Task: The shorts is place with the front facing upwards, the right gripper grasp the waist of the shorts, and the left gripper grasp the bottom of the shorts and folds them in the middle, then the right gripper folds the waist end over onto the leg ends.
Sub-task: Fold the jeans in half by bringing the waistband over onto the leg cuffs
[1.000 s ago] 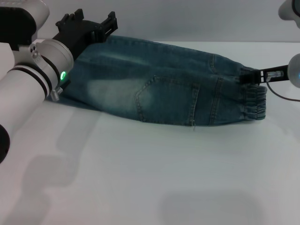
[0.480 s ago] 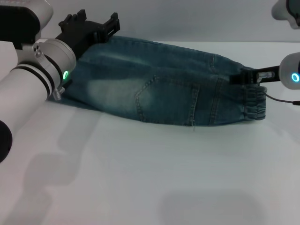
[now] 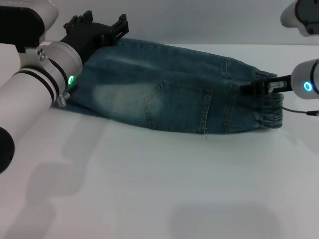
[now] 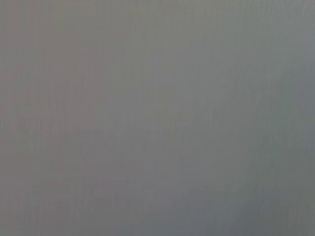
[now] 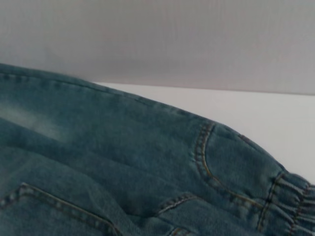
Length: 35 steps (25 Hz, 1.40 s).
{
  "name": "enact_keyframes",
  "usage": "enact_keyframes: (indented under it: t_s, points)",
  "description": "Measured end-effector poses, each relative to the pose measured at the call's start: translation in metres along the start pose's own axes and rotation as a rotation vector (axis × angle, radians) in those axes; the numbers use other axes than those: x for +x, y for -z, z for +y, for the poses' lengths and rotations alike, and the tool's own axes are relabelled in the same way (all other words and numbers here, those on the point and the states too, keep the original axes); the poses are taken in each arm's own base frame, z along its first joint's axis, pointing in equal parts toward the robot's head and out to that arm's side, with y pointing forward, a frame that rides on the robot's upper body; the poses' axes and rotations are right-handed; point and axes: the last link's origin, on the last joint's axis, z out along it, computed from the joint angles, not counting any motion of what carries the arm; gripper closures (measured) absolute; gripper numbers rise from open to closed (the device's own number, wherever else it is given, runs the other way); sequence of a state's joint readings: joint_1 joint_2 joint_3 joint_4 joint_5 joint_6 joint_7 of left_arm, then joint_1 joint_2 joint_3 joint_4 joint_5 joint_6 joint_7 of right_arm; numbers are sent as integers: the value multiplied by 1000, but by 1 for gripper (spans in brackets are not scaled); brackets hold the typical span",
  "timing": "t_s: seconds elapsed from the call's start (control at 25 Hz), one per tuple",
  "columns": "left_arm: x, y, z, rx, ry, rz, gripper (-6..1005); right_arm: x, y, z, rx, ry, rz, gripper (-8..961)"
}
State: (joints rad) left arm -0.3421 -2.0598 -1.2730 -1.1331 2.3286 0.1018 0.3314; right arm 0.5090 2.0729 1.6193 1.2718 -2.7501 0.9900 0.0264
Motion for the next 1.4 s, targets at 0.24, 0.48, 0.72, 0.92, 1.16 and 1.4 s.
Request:
enact_keyframes:
  t_s: [0.24,0.48,0.72,0.92,1.16,1.4]
  points:
    - [2,-2,2,-6,-3,7,140,3,-9,-1,9,5,31,344]
    - [4,-2,2,-6,-4,11,140,0,-5,-5,25,22,12,387]
    - [5,-2,1,1,-4,22,140,0,-5,-7,34,43,10,621]
    - [5,-4,2,-2,-8,21,140,0,-4,-10,38,34,6,732]
    - [6,-8,3,-6,-15,18,140,-4,-3,-11,39,29,-11,875]
    - [1,-9,2,-2,-18,3,140,-9,0,-14,41,15,-35,955]
